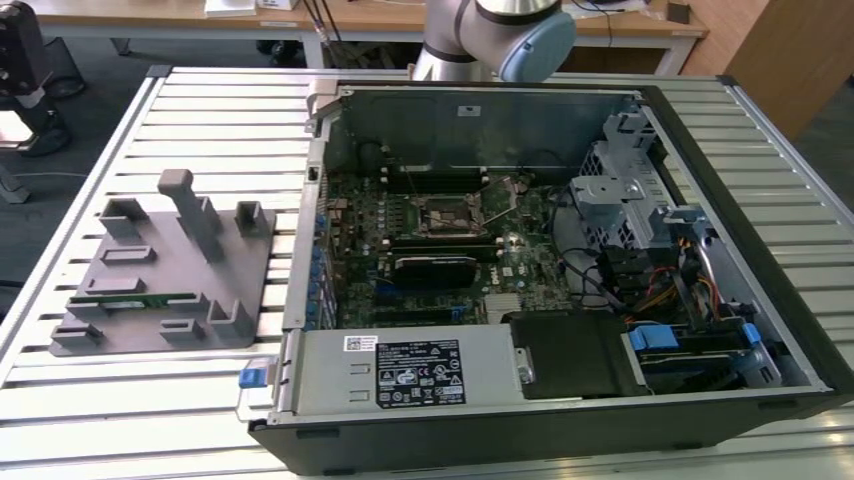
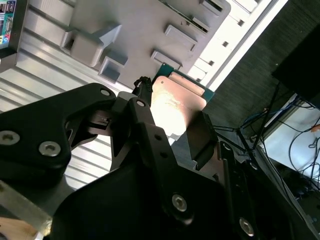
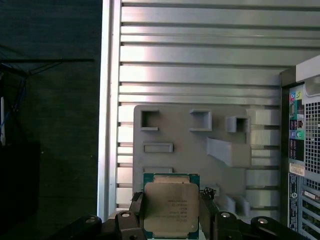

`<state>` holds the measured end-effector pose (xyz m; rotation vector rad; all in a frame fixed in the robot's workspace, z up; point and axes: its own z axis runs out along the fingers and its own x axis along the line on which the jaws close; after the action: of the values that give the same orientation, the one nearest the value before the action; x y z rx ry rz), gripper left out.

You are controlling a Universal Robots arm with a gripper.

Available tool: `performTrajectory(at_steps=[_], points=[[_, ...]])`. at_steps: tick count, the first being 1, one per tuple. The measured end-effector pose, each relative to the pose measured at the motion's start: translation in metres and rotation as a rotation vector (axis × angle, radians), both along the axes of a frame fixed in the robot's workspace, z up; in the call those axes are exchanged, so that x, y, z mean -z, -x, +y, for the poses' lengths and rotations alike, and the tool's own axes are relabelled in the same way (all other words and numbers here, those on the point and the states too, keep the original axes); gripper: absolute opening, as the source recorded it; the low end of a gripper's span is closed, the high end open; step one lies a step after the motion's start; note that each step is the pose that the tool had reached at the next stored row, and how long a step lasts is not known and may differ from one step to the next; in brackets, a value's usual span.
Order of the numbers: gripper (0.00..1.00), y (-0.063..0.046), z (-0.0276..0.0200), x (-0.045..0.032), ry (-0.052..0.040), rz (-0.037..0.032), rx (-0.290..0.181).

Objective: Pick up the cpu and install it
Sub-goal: 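Pick up the cpu and move it towards the insertion slot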

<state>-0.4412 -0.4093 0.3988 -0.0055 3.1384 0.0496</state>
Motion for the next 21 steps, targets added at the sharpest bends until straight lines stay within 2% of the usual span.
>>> performTrajectory(at_steps=[21], points=[[0.53, -0.011, 0.0, 0.0001, 0.0, 0.0, 0.0]])
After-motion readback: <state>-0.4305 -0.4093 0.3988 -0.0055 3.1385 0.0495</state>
